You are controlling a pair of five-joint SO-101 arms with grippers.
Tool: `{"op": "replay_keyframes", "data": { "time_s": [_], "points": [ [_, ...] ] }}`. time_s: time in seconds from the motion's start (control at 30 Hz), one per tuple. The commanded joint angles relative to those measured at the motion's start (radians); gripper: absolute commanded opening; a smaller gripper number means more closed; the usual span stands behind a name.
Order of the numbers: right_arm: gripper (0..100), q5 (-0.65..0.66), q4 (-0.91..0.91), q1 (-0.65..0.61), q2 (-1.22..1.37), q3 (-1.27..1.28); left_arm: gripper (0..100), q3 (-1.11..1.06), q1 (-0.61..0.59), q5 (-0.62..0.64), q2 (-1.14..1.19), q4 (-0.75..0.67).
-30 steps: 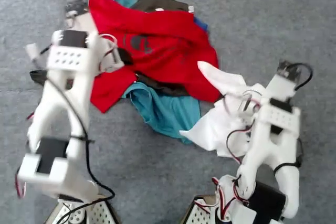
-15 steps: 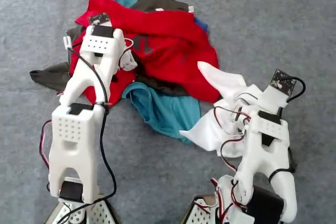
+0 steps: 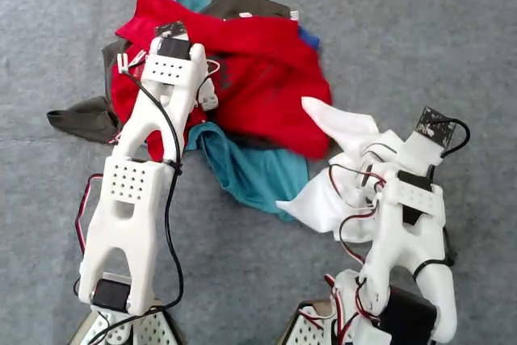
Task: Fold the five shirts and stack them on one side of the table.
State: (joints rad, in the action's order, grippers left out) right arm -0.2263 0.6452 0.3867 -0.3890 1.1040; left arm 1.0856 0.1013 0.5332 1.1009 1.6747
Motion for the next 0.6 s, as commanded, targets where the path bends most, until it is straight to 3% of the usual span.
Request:
{"op": "replay_keyframes", "data": {
  "time_s": [0.0,0.2,0.57],
  "points": [
    [1.3,-0.011,-0.002,-0.020,0.004,0.024,3,0.094,-0.013,-0.009,0.006,0.077],
    [1.4,-0.011,-0.002,-0.020,0.004,0.024,3,0.243,-0.163,-0.077,-0.054,0.086],
    [1.4,-0.011,0.000,-0.021,0.004,0.024,3,0.242,-0.622,-0.275,-0.381,0.086]
  ]
}}
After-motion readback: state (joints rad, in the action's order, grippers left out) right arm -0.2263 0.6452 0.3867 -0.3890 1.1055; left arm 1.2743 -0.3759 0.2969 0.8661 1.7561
